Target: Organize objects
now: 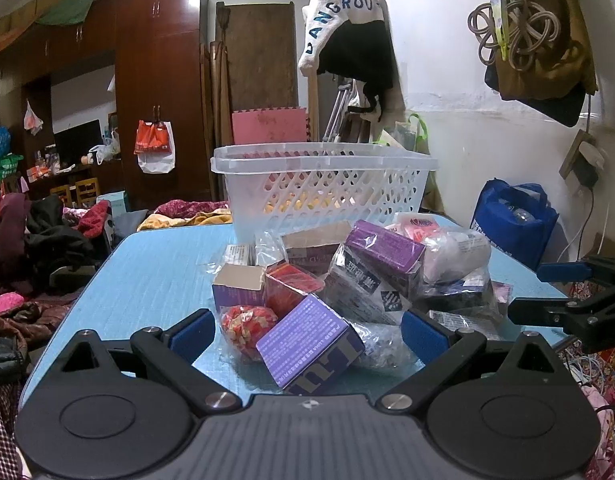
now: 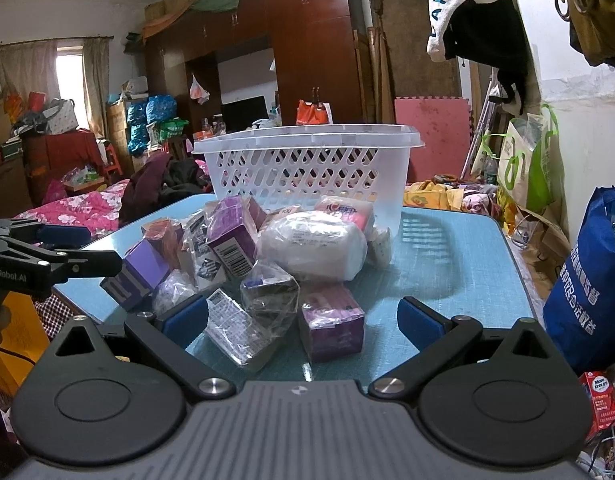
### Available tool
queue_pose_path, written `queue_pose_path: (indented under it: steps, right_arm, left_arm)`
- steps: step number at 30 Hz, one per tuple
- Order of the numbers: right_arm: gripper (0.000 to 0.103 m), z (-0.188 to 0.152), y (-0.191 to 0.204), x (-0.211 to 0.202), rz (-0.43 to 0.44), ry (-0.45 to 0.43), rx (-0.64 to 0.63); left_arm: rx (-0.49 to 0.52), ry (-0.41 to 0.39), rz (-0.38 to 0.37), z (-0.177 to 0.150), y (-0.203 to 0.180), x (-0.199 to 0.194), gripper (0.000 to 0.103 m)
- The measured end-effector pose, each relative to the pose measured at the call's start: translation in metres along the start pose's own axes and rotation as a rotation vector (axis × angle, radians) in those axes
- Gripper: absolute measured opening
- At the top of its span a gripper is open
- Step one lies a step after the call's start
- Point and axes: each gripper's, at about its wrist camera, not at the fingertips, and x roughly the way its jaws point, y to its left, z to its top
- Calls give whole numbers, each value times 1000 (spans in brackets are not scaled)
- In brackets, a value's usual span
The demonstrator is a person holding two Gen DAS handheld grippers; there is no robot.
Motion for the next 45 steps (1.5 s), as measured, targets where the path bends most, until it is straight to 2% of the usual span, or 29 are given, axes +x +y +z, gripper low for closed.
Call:
queue_pose_path:
  steps: [17,25,29,32,33,35,39,42,43,45]
  right_arm:
    - [103,0,1,1,0,2,-3]
    - [103,0,0,0,2,-1,-2]
    - [103,-1,-2,2,2,4,5]
    - [103,-1,-2,1,-1,-7,8]
    - [103,-1,-2,0,-3,-15,8]
    - [103,0,-1,0,-10,-23,7]
    - [103,1,1,0,19,-41,2]
    - [103,1,1,5,45,-31,-2]
    - [103,0,2,7,49,-32,-1]
    - [103,0,2,10,57,-31,5]
  left_arm:
    - [6,1,4,1,-1,1,101]
    - [-12,-6,-23,0,1,0,101]
    - [-69,1,-74,2,11,7,103]
    - [-153,-24,-172,3,26,20,103]
    - [-158,-9,-177,3,29,26,103]
    - [-127,34,-119,3,29,37,103]
    - [-135,-64,-65,-3,40,26,103]
    - [-72,-95,-13,-10,36,15,103]
    - [-48,-94,-7,-13,33,11,103]
    - [-13,-79,-47,-17,26,9,103]
